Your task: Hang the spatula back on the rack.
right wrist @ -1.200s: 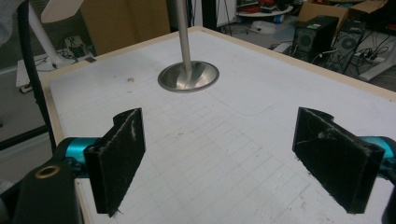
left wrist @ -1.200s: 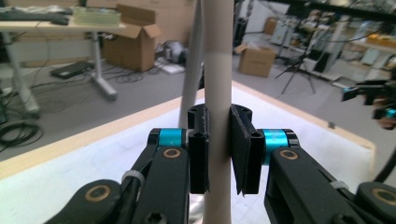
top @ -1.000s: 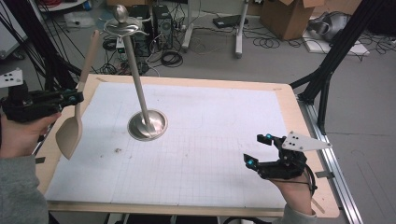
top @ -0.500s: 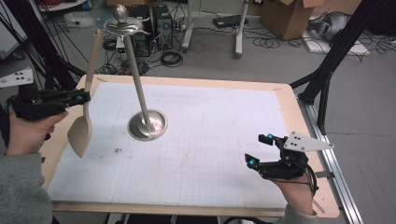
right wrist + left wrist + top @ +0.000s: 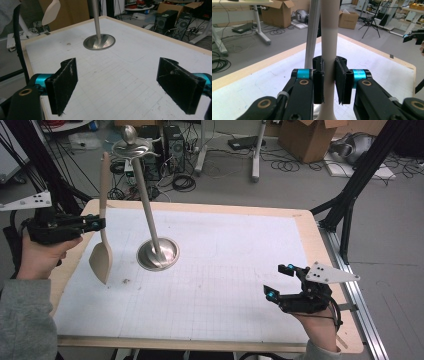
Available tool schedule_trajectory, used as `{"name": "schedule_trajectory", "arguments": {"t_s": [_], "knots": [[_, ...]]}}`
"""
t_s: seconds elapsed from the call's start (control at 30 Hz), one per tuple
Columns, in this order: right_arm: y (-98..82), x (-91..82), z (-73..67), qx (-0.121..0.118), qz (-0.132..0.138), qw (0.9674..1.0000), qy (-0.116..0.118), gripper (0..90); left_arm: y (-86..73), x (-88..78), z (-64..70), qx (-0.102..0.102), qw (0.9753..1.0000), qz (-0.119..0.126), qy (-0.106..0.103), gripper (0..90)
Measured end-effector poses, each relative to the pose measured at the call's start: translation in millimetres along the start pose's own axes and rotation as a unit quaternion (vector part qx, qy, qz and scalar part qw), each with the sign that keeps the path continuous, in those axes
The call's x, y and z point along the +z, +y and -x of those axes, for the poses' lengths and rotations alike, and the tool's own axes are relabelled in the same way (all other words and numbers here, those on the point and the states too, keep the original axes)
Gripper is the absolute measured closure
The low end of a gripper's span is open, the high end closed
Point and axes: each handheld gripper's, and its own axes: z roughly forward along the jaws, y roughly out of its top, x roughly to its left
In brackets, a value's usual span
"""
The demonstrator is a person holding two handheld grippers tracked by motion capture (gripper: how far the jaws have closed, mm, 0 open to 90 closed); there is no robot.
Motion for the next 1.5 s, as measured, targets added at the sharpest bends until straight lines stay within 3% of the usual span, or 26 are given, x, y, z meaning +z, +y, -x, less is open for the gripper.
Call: {"name": "schedule_trajectory", "arguments": {"t_s": [0.37, 0.77, 1.27, 1.5], "knots": [[-0.9, -2.7, 1.1, 0.003, 0.000, 1.0000, -0.004, 16.2, 4.0, 18.6, 0.6, 0.010, 0.9997, -0.019, 0.012, 77.9], [-1.1, -3.3, 1.3, 0.003, 0.001, 1.0000, -0.003, 16.2, 1.8, 32.1, 0.1, 0.009, 0.9999, -0.008, 0.012, 77.7], [-1.3, -3.3, 1.2, 0.002, 0.000, 1.0000, -0.003, 16.2, -1.1, 38.2, -1.1, 0.008, 0.9995, -0.005, 0.030, 76.1], [-1.0, -3.7, 0.7, 0.003, 0.000, 1.0000, -0.003, 16.2, -0.5, 37.8, -2.0, 0.002, 0.9994, 0.020, 0.028, 68.7]]}}
